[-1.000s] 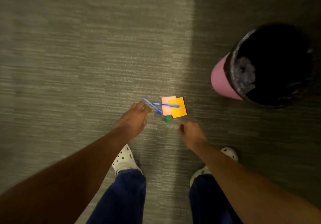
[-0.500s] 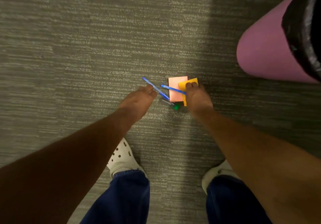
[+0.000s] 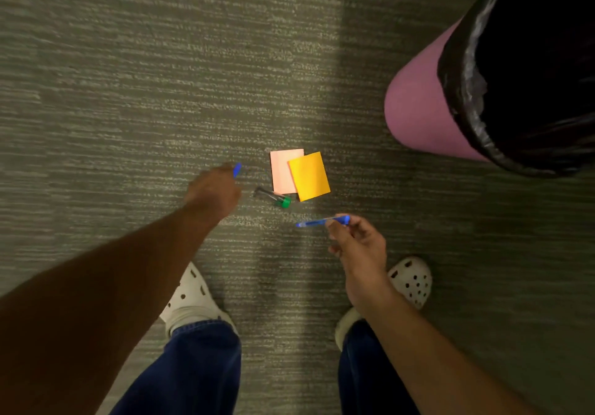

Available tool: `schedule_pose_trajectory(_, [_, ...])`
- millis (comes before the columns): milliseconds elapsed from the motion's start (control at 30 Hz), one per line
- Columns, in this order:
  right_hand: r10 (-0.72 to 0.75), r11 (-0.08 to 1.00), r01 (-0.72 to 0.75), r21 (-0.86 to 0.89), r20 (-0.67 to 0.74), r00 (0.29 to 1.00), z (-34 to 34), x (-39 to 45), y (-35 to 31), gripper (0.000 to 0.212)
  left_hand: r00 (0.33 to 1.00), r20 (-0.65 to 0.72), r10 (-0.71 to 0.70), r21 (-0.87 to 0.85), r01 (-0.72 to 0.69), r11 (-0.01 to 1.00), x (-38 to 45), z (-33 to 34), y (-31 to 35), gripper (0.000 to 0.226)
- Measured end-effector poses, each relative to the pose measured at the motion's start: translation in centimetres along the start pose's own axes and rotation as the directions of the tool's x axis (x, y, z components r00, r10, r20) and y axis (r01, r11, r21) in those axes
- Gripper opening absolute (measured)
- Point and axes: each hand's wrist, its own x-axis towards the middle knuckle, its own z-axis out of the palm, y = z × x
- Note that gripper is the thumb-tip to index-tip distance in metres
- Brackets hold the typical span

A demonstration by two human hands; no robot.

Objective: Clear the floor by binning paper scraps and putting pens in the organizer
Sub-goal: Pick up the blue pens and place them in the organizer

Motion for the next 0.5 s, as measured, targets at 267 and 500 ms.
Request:
schedule_pose_trajectory(267, [-0.155, 0.985, 0.165, -0.049, 0.163, 0.974, 0.2, -7.8, -10.8, 0.019, 0.960, 0.112, 0.257, -0.784, -0.073, 0.616, -13.1, -12.7, 5.6, 0.019])
schedule_pose_trajectory(500, [-0.346, 0.935, 0.355, -0.008, 0.204, 0.916, -5.4, -19.3, -26.4, 0.012, 0.871, 0.105, 0.480, -0.920, -0.098, 0.380, -27.9, -28.5, 16.9, 0.032])
